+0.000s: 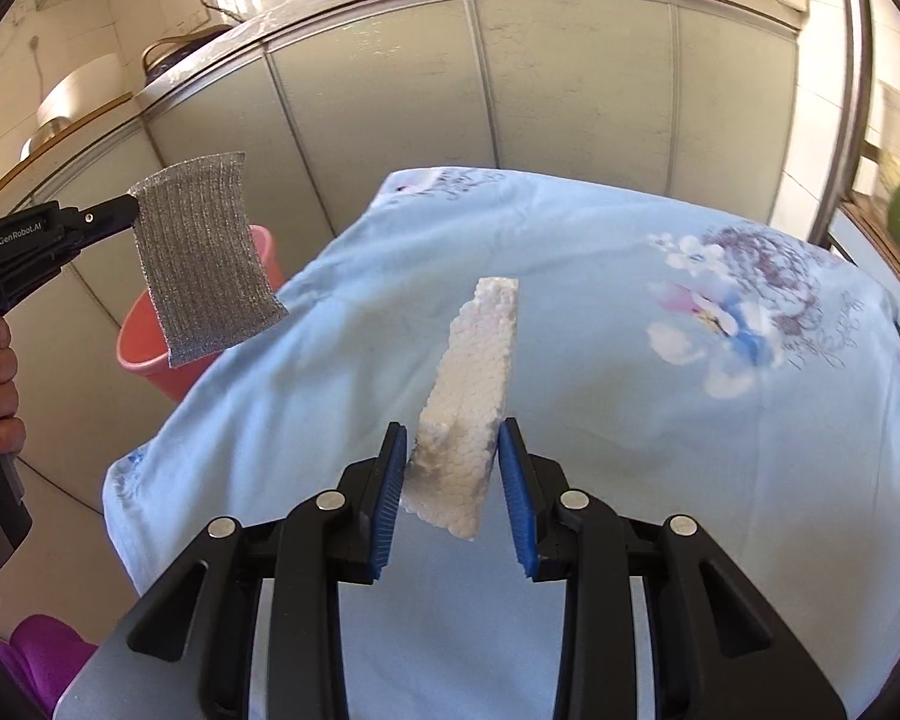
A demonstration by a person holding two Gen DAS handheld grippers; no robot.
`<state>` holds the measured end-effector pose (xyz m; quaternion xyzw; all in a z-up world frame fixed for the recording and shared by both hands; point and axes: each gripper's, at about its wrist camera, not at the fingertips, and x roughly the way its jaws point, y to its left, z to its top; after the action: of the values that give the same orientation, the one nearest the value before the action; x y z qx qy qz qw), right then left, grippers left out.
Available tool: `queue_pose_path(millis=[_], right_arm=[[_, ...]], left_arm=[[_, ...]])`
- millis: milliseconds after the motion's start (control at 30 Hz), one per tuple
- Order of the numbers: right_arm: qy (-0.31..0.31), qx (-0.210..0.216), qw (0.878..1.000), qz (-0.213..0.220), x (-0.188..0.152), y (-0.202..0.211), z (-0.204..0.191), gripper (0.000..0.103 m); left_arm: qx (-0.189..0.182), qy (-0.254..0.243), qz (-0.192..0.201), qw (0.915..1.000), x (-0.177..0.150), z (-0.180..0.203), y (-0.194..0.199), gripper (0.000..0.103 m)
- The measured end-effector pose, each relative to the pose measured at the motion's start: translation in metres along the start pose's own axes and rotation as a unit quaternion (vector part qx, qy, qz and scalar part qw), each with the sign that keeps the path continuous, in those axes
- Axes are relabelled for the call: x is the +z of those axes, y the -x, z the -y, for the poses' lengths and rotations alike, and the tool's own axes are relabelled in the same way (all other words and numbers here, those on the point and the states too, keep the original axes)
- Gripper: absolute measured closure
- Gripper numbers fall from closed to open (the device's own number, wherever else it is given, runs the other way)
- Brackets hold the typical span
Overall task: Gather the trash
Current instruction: 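Carry the silver scrubber and white foam block with both tools over the pink bucket, then open both tools to drop the scrubber and foam block into the bucket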
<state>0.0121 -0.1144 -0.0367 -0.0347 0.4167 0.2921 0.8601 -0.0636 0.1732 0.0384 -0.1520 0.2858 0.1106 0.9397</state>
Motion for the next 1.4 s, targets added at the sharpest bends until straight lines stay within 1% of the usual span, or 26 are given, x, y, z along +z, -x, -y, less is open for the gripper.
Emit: queue_pose_path(millis=[367, 567, 733, 900, 1100, 1400], right_arm=[[0.07, 0.044, 0.997, -0.005, 0.037, -0.025, -0.063, 0.071], [0.102, 0.071, 0.992, -0.005, 0.056, -0.039, -0.1, 0.071], [0.127, 0.089, 0.988, -0.01, 0.07, -0.055, -0.132, 0.071], [0.153, 0.101, 0.983, -0.017, 0.082, -0.075, -0.16, 0.071], [0.165, 0.117, 0.979, -0.034, 0.093, -0.104, -0.188, 0.071], [0.169, 0.117, 0.977, -0.064, 0.097, -0.14, -0.205, 0.071]], left_arm=[[0.055, 0.044, 0.019, 0.9973, 0.007, -0.068, 0.016, 0.101], [0.08, 0.056, 0.031, 0.9947, 0.008, -0.095, 0.02, 0.101], [0.1, 0.063, 0.028, 0.9926, 0.003, -0.114, 0.017, 0.101], [0.112, 0.081, 0.018, 0.9902, -0.005, -0.135, 0.011, 0.101], [0.117, 0.095, 0.009, 0.9886, -0.012, -0.148, 0.004, 0.101], [0.123, 0.102, -0.002, 0.9871, -0.019, -0.159, -0.006, 0.101]])
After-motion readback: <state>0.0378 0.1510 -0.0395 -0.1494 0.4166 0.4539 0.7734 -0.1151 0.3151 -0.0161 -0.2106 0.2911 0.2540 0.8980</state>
